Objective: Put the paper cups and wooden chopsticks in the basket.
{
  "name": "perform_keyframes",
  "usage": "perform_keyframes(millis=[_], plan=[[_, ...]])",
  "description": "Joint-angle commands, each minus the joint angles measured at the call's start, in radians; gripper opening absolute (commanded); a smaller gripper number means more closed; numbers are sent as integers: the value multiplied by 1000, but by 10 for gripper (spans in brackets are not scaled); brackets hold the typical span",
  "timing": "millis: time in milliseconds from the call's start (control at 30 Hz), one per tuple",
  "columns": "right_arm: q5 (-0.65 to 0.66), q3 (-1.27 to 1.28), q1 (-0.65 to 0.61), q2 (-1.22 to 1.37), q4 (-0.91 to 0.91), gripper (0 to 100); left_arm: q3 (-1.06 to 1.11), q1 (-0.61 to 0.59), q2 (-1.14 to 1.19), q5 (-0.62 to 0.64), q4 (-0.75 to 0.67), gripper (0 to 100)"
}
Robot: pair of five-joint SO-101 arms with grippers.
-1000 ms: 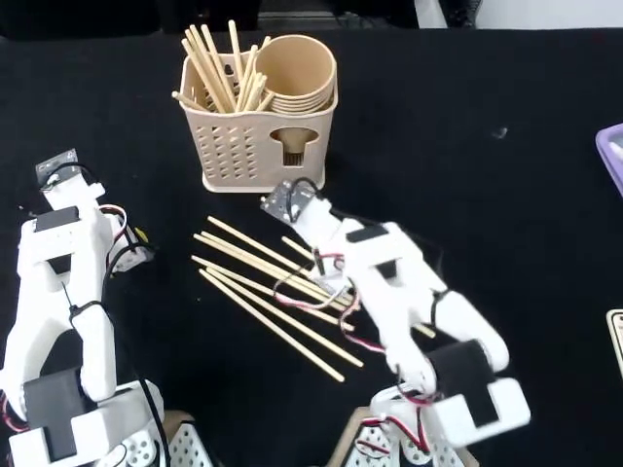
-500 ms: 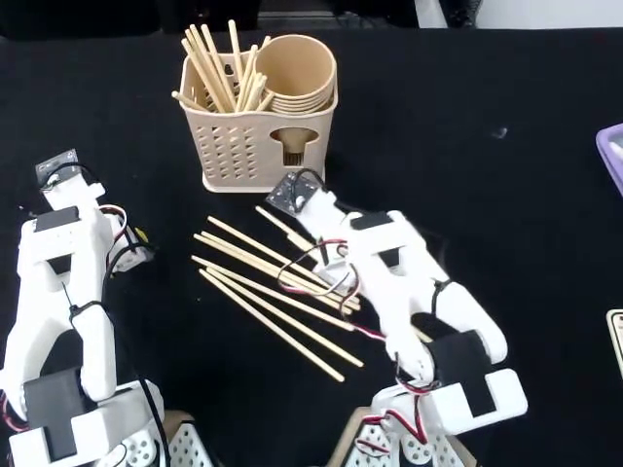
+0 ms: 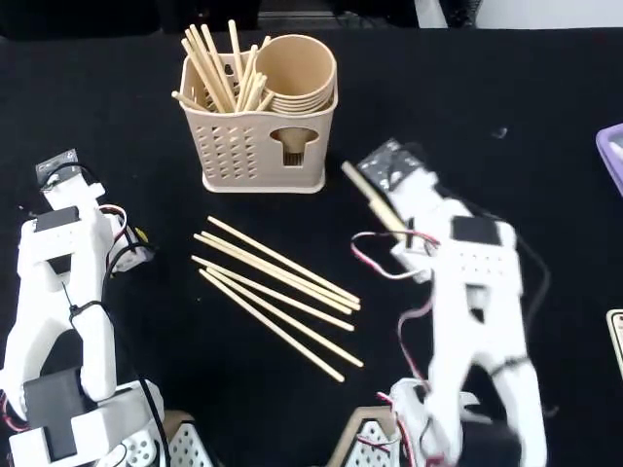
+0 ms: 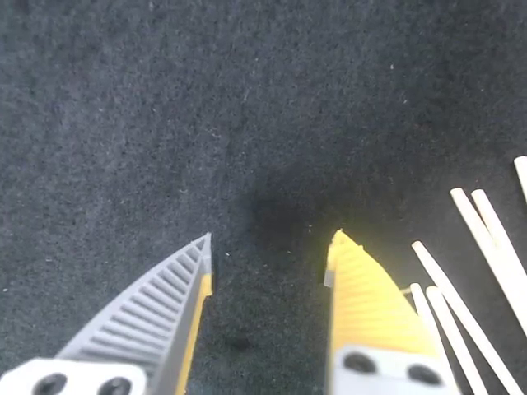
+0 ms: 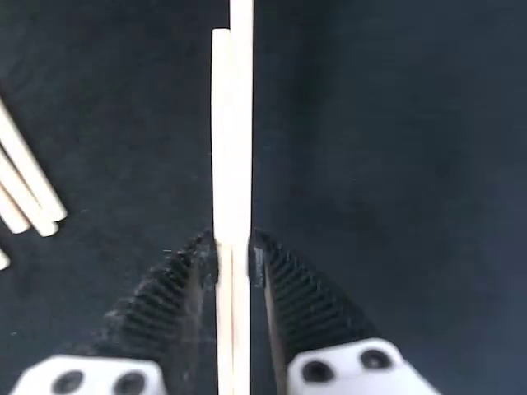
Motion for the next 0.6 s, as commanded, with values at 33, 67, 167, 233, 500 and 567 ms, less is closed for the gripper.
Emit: perform_keyframes(millis=[33,67,167,233,500,567], plan=[[-94,-27,-29,-275,3,10,-16,-2,-38,0,-8,223],[-149,-44,-61,-332,3,10,-15,-2,-38,0,-8,223],[-344,-130,-186,-486,-2,11,-13,-2,-38,0,-8,223],[-468,-180,-301,-556,-57,11,-12,-2,-38,0,-8,223],[-749,-229,-603,-489,-637,11,-13,-8,-38,0,-8,223],[-787,-236,-628,-407,-779,11,-15,-8,-38,0,-9,223]])
